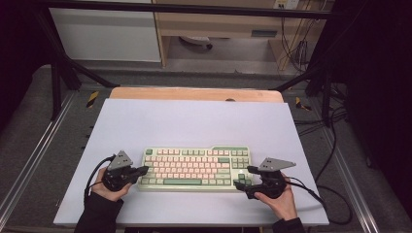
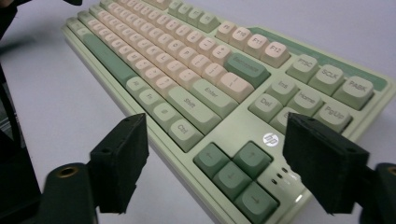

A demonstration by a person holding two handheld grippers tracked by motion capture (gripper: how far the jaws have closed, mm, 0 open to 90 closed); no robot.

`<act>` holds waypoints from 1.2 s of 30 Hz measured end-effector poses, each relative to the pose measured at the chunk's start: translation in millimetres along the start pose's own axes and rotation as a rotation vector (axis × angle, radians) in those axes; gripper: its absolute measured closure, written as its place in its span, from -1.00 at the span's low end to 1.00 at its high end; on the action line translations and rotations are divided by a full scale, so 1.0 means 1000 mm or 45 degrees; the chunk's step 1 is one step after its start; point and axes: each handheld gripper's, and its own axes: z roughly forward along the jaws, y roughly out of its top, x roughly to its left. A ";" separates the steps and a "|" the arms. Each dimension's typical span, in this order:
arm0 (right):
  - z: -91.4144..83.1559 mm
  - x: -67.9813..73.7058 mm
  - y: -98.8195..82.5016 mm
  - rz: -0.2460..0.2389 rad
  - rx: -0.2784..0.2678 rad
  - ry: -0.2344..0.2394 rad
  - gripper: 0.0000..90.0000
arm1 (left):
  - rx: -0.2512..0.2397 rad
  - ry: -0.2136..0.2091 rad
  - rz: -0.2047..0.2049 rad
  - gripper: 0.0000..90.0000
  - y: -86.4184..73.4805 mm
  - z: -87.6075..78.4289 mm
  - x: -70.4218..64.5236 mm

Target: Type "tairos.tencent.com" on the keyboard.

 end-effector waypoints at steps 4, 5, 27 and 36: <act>0.002 0.002 0.005 -0.007 -0.001 0.020 -0.30 | -0.001 0.001 -0.004 1.00 0.000 0.000 0.001; 0.003 0.002 0.007 -0.005 -0.006 0.024 -0.25 | -0.003 0.002 -0.004 1.00 -0.001 -0.001 0.001; 0.044 0.028 0.040 -0.050 0.025 0.109 0.65 | -0.003 -0.005 -0.004 1.00 -0.001 0.001 0.001; 0.057 0.033 0.049 -0.025 0.023 0.106 0.88 | -0.004 -0.006 -0.004 1.00 -0.001 0.001 0.001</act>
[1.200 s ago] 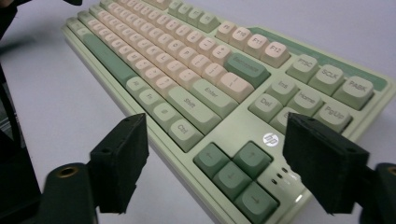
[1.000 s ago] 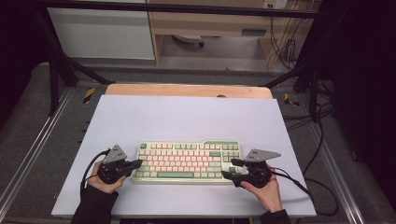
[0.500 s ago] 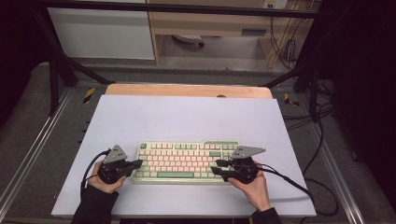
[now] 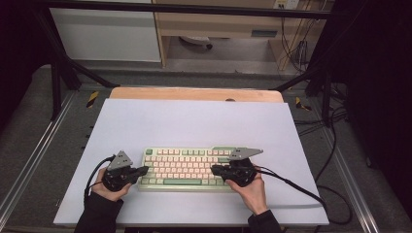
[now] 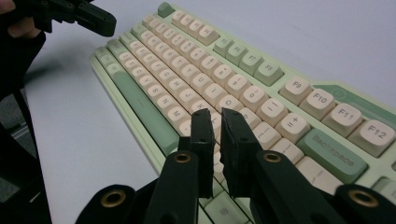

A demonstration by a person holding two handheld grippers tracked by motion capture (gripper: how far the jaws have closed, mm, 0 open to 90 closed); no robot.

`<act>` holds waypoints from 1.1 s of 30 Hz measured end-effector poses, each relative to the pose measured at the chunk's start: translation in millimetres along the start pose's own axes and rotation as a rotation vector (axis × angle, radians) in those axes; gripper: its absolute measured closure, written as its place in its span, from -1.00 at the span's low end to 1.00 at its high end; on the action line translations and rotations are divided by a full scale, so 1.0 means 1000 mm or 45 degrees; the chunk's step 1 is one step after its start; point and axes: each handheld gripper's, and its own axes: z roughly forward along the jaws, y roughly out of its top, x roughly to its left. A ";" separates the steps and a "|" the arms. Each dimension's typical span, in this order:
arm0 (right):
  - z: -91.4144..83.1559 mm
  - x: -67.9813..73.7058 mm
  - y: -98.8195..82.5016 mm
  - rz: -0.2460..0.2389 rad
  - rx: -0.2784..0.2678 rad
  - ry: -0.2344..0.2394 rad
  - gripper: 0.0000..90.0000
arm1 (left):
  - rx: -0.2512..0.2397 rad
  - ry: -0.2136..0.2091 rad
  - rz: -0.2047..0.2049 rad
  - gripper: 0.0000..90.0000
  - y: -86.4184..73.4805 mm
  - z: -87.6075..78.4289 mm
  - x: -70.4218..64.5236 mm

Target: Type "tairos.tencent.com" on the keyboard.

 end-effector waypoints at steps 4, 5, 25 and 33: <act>0.004 0.002 0.004 0.012 -0.002 0.000 0.95 | 0.002 0.000 0.000 1.00 0.000 0.000 0.000; 0.006 0.002 0.005 0.010 0.001 0.001 0.96 | 0.003 0.000 0.002 1.00 0.000 0.000 0.000; 0.033 0.009 0.024 -0.007 -0.003 -0.025 1.00 | 0.001 -0.001 0.005 1.00 0.000 0.001 0.000; 0.044 0.007 0.029 0.008 0.007 -0.037 1.00 | 0.001 -0.002 0.005 1.00 0.000 0.001 0.000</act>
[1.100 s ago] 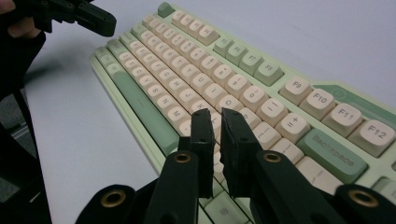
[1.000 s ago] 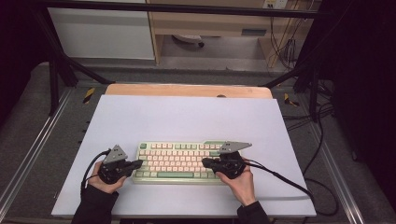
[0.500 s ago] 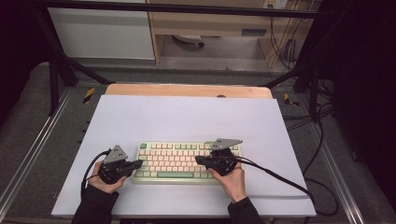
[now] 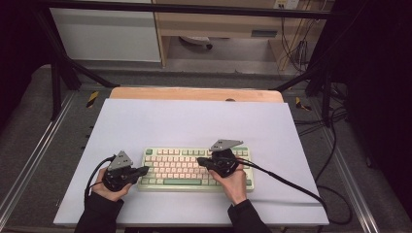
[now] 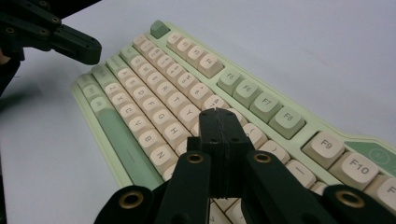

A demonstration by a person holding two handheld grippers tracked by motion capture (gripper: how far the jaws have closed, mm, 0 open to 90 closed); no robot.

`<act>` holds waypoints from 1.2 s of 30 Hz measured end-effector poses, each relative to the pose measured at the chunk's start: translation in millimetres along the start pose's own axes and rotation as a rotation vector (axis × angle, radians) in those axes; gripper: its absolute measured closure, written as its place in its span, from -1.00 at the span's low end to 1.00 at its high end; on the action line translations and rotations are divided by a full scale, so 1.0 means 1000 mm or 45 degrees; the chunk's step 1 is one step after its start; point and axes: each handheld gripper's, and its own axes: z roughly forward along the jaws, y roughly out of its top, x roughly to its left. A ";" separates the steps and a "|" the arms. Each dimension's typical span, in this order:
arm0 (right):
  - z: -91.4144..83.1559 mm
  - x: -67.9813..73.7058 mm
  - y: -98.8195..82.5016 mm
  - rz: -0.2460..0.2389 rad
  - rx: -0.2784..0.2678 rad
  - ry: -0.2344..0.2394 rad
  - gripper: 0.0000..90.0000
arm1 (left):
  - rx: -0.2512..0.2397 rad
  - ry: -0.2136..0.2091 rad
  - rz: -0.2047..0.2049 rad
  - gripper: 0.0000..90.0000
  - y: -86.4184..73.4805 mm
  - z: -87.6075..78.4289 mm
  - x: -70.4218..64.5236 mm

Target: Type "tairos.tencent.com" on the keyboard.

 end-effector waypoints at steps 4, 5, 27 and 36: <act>0.007 -0.001 -0.001 0.007 0.007 -0.005 1.00 | 0.000 0.000 0.001 1.00 0.000 0.000 0.000; 0.011 -0.002 -0.002 0.007 0.018 -0.009 1.00 | 0.000 0.000 0.001 1.00 0.000 0.000 0.000; 0.029 -0.005 -0.010 0.016 0.066 -0.012 1.00 | 0.002 -0.002 0.005 1.00 0.000 0.001 -0.001; 0.029 -0.004 -0.010 0.008 0.064 -0.006 1.00 | -0.001 -0.002 0.003 1.00 0.000 0.001 -0.001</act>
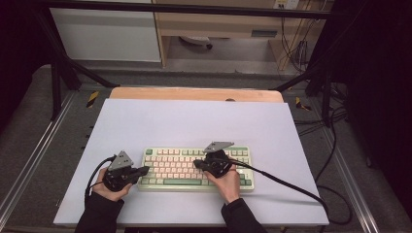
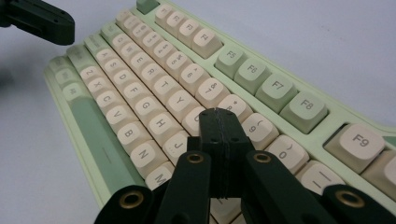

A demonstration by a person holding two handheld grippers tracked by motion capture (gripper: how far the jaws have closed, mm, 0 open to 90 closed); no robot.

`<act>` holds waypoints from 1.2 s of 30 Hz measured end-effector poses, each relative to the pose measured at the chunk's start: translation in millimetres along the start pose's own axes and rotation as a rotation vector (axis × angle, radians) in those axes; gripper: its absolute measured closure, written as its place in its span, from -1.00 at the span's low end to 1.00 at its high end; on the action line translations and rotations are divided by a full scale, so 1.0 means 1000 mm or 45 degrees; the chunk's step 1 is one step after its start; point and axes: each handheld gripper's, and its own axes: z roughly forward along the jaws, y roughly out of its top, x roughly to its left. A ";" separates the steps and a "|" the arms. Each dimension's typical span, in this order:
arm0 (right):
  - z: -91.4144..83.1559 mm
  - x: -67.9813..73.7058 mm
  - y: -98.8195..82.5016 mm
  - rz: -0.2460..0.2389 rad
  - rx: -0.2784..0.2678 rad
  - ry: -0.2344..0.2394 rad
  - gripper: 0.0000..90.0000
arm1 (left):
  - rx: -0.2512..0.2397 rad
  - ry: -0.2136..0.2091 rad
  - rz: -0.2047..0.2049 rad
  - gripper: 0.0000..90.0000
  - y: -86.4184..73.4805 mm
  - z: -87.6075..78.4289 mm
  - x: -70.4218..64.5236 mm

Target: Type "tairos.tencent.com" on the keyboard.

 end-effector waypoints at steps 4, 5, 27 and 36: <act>-0.006 0.001 0.003 -0.008 -0.019 0.004 1.00 | -0.002 0.001 0.001 1.00 0.000 0.000 0.000; -0.008 0.001 0.003 -0.008 -0.020 0.004 1.00 | -0.002 0.001 0.000 1.00 0.000 0.000 0.000; -0.032 0.006 0.004 -0.077 -0.010 -0.014 1.00 | -0.005 -0.001 0.016 0.99 0.011 0.008 -0.013; -0.040 0.004 -0.001 -0.074 -0.010 -0.023 1.00 | -0.011 0.009 0.025 0.99 0.018 0.011 -0.016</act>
